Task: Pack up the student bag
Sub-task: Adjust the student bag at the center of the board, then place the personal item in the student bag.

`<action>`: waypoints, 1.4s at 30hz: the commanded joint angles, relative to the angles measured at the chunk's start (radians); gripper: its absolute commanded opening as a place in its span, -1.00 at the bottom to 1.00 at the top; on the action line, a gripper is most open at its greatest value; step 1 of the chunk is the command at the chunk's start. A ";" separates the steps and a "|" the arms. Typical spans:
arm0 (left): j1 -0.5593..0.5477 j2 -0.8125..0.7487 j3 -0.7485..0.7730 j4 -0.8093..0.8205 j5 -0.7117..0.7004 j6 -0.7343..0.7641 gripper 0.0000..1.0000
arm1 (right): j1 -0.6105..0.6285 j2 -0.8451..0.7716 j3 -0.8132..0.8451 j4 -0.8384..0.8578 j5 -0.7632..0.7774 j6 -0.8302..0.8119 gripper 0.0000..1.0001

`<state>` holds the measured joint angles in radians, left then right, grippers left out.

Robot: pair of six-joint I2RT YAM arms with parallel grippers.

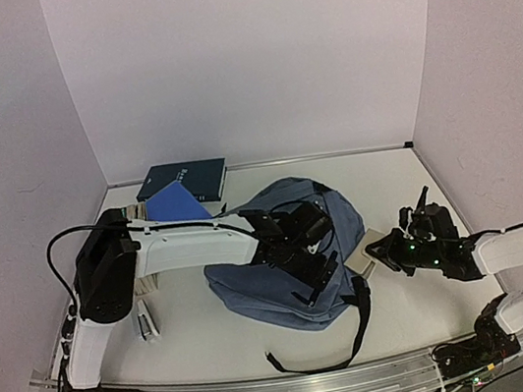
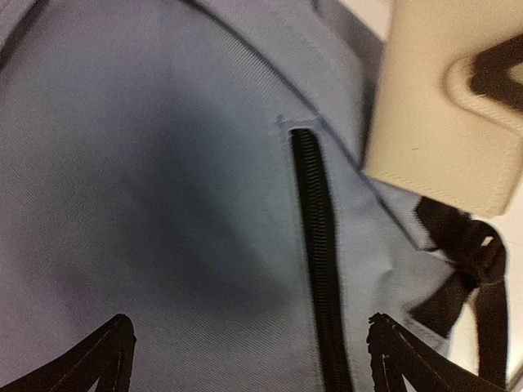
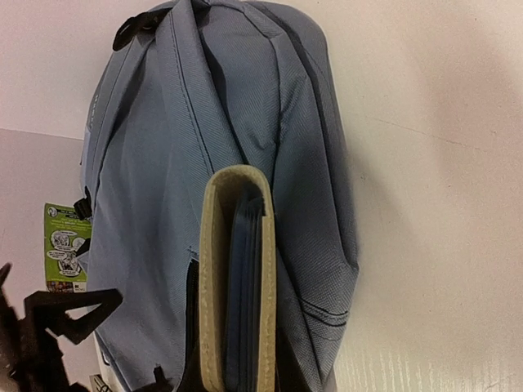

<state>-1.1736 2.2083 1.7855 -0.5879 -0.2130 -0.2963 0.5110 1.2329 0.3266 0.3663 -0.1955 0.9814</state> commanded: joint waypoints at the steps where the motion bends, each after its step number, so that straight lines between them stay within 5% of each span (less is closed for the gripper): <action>1: 0.048 0.018 0.057 0.010 0.032 0.070 0.99 | 0.003 -0.027 -0.029 -0.067 0.003 -0.004 -1.00; 17: 0.072 0.068 0.041 0.047 0.188 0.077 0.99 | 0.002 -0.063 -0.042 -0.067 -0.012 0.005 -1.00; 28: 0.072 0.130 0.063 -0.024 0.050 0.061 0.97 | 0.002 -0.071 -0.040 -0.067 -0.019 0.008 -1.00; 42: 0.120 0.107 -0.036 0.051 0.174 0.012 0.33 | 0.002 -0.103 -0.044 -0.080 -0.027 0.015 -1.00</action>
<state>-1.0884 2.3109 1.8051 -0.5320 -0.0834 -0.2584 0.5110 1.1483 0.2921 0.3141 -0.2181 0.9956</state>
